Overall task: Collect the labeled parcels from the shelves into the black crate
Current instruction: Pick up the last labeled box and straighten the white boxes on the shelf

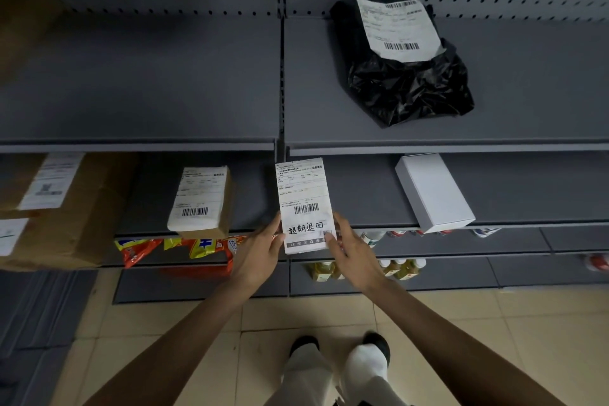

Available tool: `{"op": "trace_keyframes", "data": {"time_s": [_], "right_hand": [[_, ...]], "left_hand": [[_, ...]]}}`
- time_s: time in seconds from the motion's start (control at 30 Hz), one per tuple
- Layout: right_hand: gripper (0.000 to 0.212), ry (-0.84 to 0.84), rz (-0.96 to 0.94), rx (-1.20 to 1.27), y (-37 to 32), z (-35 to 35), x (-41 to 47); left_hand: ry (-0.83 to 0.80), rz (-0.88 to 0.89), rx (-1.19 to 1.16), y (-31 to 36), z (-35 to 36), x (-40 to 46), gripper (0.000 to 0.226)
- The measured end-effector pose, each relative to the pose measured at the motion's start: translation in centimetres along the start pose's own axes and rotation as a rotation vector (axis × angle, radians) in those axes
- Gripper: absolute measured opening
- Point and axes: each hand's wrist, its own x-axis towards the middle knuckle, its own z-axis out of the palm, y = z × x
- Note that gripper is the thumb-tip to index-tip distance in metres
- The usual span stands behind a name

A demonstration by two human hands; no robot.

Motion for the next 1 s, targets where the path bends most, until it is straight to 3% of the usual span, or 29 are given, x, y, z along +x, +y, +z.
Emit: {"op": "trace_keyframes", "data": {"time_s": [0.4, 0.6, 0.7, 0.87, 1.0], "right_hand": [[0.027, 0.113, 0.12, 0.439, -0.8, -2.8, -0.3], [0.05, 0.221, 0.174, 0.51, 0.5, -5.3, -1.9], [0.045, 0.269, 0.177, 0.499, 1.3, -6.8, -3.3], [0.035, 0.373, 0.211, 0.586, 3.7, -9.4, -6.9], [0.062, 0.474, 0.26, 0.662, 6.6, -11.9, -10.2]], "left_hand": [[0.037, 0.093, -0.108, 2.0, -0.9, 1.2, 0.054], [0.106, 0.269, 0.029, 4.0, -1.2, 2.4, 0.03], [0.117, 0.359, 0.056, 6.2, -0.7, 3.1, 0.014], [0.051, 0.515, 0.164, 11.3, 1.3, 4.3, 0.013], [0.019, 0.651, 0.196, 15.7, 3.7, 4.8, 0.017]]}}
